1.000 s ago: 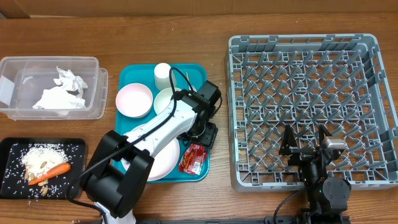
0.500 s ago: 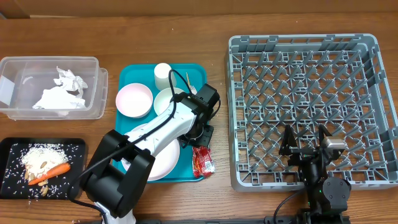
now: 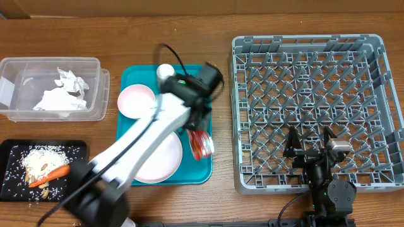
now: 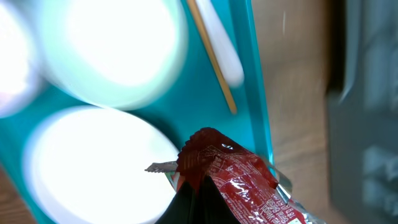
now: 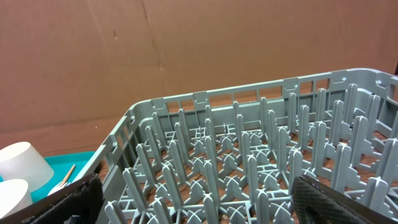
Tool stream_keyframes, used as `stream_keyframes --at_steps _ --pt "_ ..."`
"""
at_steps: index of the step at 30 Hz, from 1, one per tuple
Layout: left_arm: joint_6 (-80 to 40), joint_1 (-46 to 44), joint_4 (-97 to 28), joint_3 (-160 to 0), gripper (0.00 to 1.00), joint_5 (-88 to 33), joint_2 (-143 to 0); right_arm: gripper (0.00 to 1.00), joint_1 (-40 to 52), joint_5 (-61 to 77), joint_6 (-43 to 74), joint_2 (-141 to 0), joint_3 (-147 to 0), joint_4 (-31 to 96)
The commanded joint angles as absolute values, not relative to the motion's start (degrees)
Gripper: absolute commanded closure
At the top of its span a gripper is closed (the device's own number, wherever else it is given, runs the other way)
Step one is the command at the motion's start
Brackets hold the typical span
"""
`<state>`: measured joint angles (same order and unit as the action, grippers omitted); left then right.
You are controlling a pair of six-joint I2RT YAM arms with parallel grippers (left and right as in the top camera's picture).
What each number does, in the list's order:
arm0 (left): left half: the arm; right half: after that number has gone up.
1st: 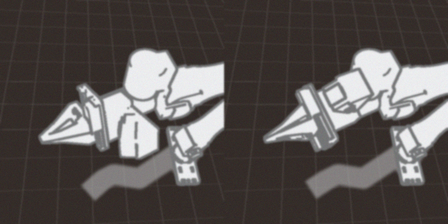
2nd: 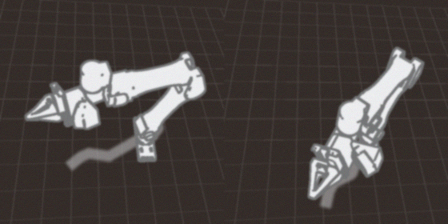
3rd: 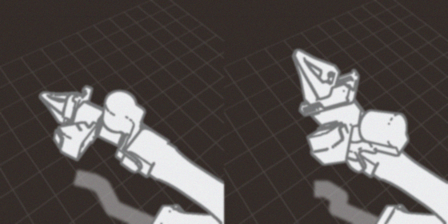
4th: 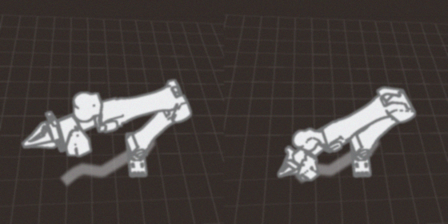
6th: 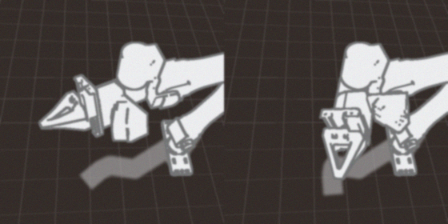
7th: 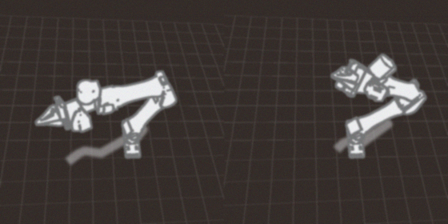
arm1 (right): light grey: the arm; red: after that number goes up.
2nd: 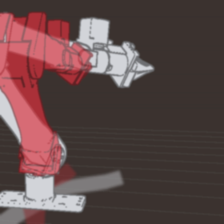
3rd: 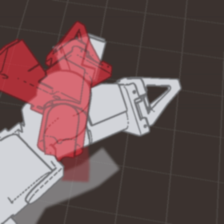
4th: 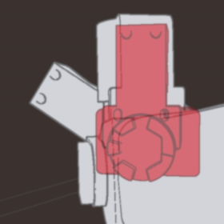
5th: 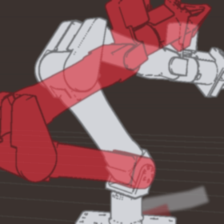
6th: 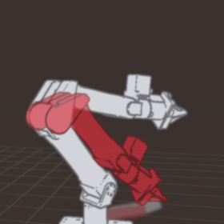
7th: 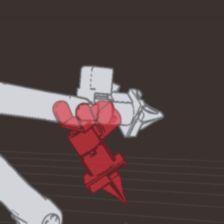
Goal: Sort waste into correct bins and load items into the dishwasher
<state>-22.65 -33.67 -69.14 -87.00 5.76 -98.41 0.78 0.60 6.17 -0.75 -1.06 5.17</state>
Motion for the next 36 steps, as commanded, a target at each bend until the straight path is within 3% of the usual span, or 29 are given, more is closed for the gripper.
stream_keyframes --at_steps 1,10,17,19,22,24,26,28,31,36 --pt "-28.2 -21.9 -67.4 -90.1 0.96 13.8 -88.8 0.0 0.6 0.1 6.0 -0.5 -0.4 4.8" --pt "-32.3 14.6 -54.6 -90.1 0.96 6.1 -93.0 0.0 0.6 0.1 6.0 -0.5 -0.4 4.8" --pt "-32.6 24.0 -46.2 -90.1 0.93 6.5 -103.5 0.0 0.6 0.1 6.0 -0.5 -0.4 4.8" --pt "-32.6 25.3 -45.4 -90.1 0.74 6.6 -104.8 0.0 0.6 0.1 6.0 -0.5 -0.4 4.8" --pt "-30.5 26.8 -43.4 -90.2 0.53 6.8 -104.7 0.0 0.6 0.1 6.0 -0.5 -0.4 4.8" --pt "-28.4 27.7 -43.2 -90.6 0.49 7.0 -104.0 0.0 0.6 0.1 6.0 -0.5 -0.4 4.8" --pt "-27.6 28.1 -45.3 -91.4 0.34 7.0 -102.5 0.0 0.6 0.1 6.0 -0.5 -0.4 4.8" --pt "-27.7 28.0 -48.6 -91.8 0.3 5.0 -99.4 0.0 0.6 0.1 6.0 -0.5 -0.4 4.8" --pt "-27.7 28.0 -53.9 -91.8 0.02 -7.2 -94.2 0.0 0.6 0.1 6.0 -0.5 -0.4 4.8" --pt "-24.1 28.0 -65.5 -91.8 0.0 -27.3 -86.4 0.0 0.6 0.1 6.0 -0.5 -0.4 4.8"
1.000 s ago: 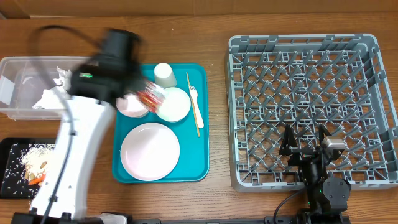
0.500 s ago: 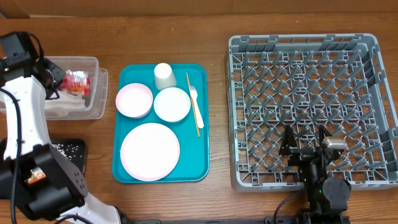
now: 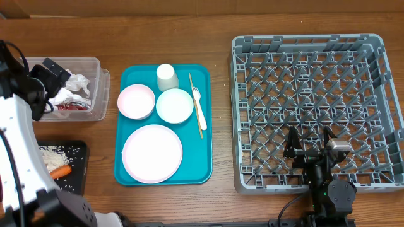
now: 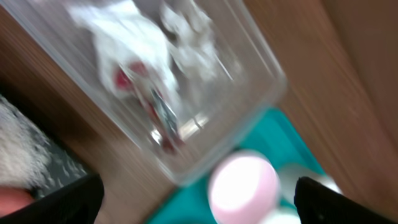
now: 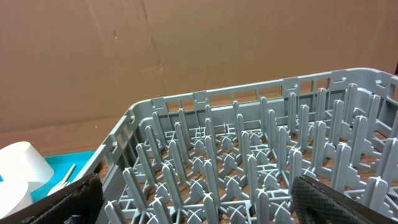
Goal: Sort waste into correct bins and load items into the dishwasher
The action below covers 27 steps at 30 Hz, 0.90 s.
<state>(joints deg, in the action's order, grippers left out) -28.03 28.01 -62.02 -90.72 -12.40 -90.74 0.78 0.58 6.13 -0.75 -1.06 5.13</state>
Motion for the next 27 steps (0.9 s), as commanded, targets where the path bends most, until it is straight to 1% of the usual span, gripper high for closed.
stream_keyframes --at_steps 1,2,6,12,15,19,23,25,27 --pt "-22.2 28.0 -67.0 -91.8 0.0 -29.5 -85.3 0.0 0.6 0.1 6.0 -0.5 -0.4 4.8" --pt "-19.7 28.0 -69.5 -91.8 0.0 -31.2 -83.7 0.0 0.6 0.1 6.0 -0.5 -0.4 4.8" --pt "-12.7 27.6 -75.7 -91.7 0.0 -31.0 -80.0 0.0 0.6 0.1 6.0 -0.5 -0.4 4.8" --pt "-7.7 25.1 -84.2 -91.0 0.0 -32.7 -79.3 0.0 0.6 0.1 6.0 -0.5 -0.4 4.8" --pt "-8.0 22.2 -85.5 -89.8 0.0 -31.1 -79.4 0.0 0.6 0.1 6.0 -0.5 -0.4 4.8" --pt "-12.3 22.1 -85.5 -89.7 0.0 -27.1 -79.4 0.0 0.6 0.1 6.0 -0.5 -0.4 4.8" --pt "-12.4 22.1 -85.4 -89.7 0.0 -26.5 -79.4 0.0 0.6 0.1 6.0 -0.5 -0.4 4.8" --pt "-12.4 22.1 -85.4 -89.7 0.0 -23.1 -79.4 0.0 0.6 0.1 6.0 -0.5 -0.4 4.8" --pt "-12.6 22.2 -83.7 -89.7 0.0 -15.0 -79.4 0.0 0.6 0.1 6.0 -0.5 -0.4 4.8"
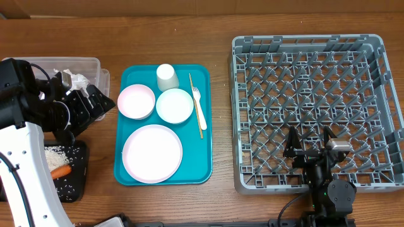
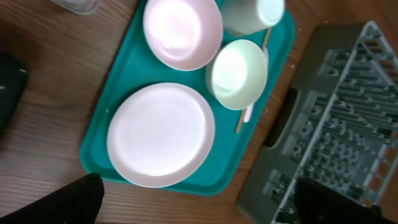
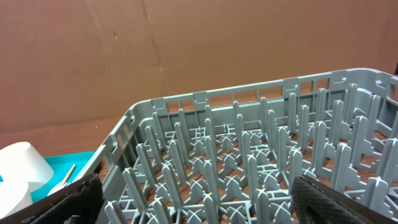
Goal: Sort waste into correct bins and load items into the dishwasher
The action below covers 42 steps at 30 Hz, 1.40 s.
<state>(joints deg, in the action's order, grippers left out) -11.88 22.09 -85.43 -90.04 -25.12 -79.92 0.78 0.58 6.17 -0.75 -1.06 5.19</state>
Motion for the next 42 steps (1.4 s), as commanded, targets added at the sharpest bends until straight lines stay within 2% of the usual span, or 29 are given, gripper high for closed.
stream_keyframes --at_steps 1,3,6,18,19,22,23,24,27,30,35,38,42 --pt "-13.5 22.2 -82.5 -89.7 0.0 -12.0 -79.4 0.0 0.6 0.1 6.0 -0.5 -0.4 4.8" --pt "-18.3 22.2 -82.0 -89.7 0.0 -7.1 -79.4 0.0 0.6 0.1 6.0 -0.5 -0.4 4.8" --pt "-23.0 22.2 -82.1 -89.7 0.0 -6.5 -79.4 0.0 0.6 0.1 6.0 -0.5 -0.4 4.8" --pt "-21.2 22.2 -82.0 -89.7 0.0 -2.7 -79.4 0.0 0.6 0.2 6.1 -0.5 -0.4 4.0" --pt "-21.2 22.2 -81.7 -89.7 0.0 -2.3 -79.4 0.0 0.6 2.2 7.7 -0.5 -0.4 2.3" --pt "-21.2 22.2 -80.7 -89.7 0.0 -1.9 -79.4 0.0 0.6 19.1 23.0 -0.5 -0.4 -4.5" --pt "-21.2 22.2 -80.5 -89.7 0.0 -1.9 -79.4 0.0 0.6 31.1 34.3 -0.5 -0.4 -6.8" --pt "-21.2 22.2 -80.5 -89.7 0.0 -1.9 -79.4 0.0 0.6 36.9 41.8 -0.5 -0.4 -8.4" --pt "-21.2 22.2 -80.5 -89.7 0.0 -1.9 -79.4 0.0 0.6 40.3 57.8 -0.5 -0.4 -13.3" --pt "-21.2 22.2 -80.5 -89.7 0.0 -1.9 -79.4 0.0 0.6 39.1 63.7 -0.5 -0.4 -14.3" --pt "-21.2 22.2 -80.5 -89.7 0.0 -1.9 -79.4 0.0 0.6 39.7 64.6 -0.5 -1.8 -28.7" --pt "-21.2 22.2 -80.5 -89.7 0.0 -1.9 -79.4 0.0 0.6 38.3 64.3 -0.7 -5.9 -28.0" --pt "-21.2 22.2 -80.5 -89.7 0.0 -1.9 -79.4 0.0 0.6 37.1 57.8 -3.4 -14.0 -22.8"
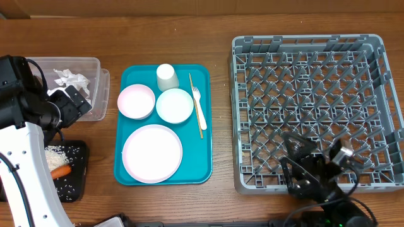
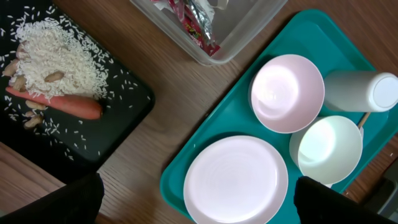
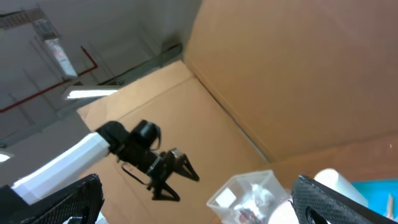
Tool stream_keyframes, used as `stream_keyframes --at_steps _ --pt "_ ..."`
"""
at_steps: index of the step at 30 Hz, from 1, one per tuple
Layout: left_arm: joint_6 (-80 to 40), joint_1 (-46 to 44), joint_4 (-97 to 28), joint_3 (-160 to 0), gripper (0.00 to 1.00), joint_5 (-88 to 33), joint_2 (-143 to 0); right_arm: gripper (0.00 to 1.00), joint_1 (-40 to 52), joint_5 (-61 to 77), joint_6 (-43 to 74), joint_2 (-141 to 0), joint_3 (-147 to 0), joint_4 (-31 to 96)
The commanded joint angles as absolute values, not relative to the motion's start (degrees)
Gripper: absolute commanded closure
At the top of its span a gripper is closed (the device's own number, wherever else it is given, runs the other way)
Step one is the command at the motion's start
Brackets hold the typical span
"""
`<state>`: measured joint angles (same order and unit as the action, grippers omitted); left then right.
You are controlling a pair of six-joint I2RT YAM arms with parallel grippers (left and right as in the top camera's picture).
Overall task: Sort waste into correct bins and load items into the dishwasher
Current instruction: 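Move the right gripper left over the large white plate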
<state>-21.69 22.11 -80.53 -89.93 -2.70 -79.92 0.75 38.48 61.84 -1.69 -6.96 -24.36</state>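
The red wrapper (image 2: 194, 25) lies in the clear bin (image 1: 93, 108) beside crumpled white paper (image 1: 68, 80). My left gripper (image 1: 71, 103) hovers open and empty at the bin's near right corner; in the left wrist view the left gripper (image 2: 196, 203) looks down on the teal tray (image 1: 208, 157). The tray holds a pink bowl (image 1: 136, 101), a pale green bowl (image 1: 175, 105), a white plate (image 1: 152, 153), a white cup (image 1: 166, 77) and a fork with a wooden stick (image 1: 197, 108). My right gripper (image 1: 302, 165) is open and empty, tilted over the near edge of the grey dish rack (image 1: 309, 47).
A black tray (image 1: 74, 181) with rice and a carrot (image 2: 59, 106) sits at the near left, under the left arm. In the right wrist view a cardboard wall (image 3: 298, 68) stands behind the table, and the clear bin (image 3: 245, 193) shows low.
My left gripper has shifted a little left, from between bin and tray to the bin's corner. The right arm, still before, has tilted leftward; its camera now faces the left arm and bin.
My left gripper held the red wrapper above the teal tray. Then it was open over the clear bin with the wrapper inside. Then it hung open between bin and tray. Now it stays by the bin and the right arm has turned.
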Motion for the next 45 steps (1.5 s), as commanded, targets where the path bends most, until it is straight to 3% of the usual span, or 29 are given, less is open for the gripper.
stream_keyframes --at_steps 1,13,18,22,26,31,38,45 --pt "-21.2 22.2 -80.5 -89.7 0.0 -1.9 -79.4 0.0 0.6 36.9 55.2 -4.8 -16.6 -20.3" --pt "-21.2 22.2 -80.5 -89.7 0.0 -1.9 -79.4 0.0 2.3 42.1 29.8 -37.5 -47.2 5.7" --pt "-21.2 22.2 -80.5 -89.7 0.0 -1.9 -79.4 0.0 10.6 38.5 22.7 -51.1 -57.2 17.7" --pt "-21.2 22.2 -80.5 -89.7 0.0 -1.9 -79.4 0.0 21.1 24.6 21.8 -59.1 -60.8 24.8" --pt "-21.2 22.2 -80.5 -89.7 0.0 -1.9 -79.4 0.0 30.2 11.5 22.7 -63.7 -61.1 26.7" --pt "-21.2 22.2 -80.5 -89.7 0.0 -1.9 -79.4 0.0 34.7 9.1 22.9 -67.5 -61.1 26.5" --pt "-23.1 22.2 -75.9 -89.7 0.0 -2.6 -79.4 0.0 35.1 25.0 31.3 -69.3 -61.1 26.5" --pt "-28.9 27.4 -78.1 -89.7 0.0 3.2 -79.4 0.0 38.7 26.5 30.2 -71.7 -61.1 21.6"
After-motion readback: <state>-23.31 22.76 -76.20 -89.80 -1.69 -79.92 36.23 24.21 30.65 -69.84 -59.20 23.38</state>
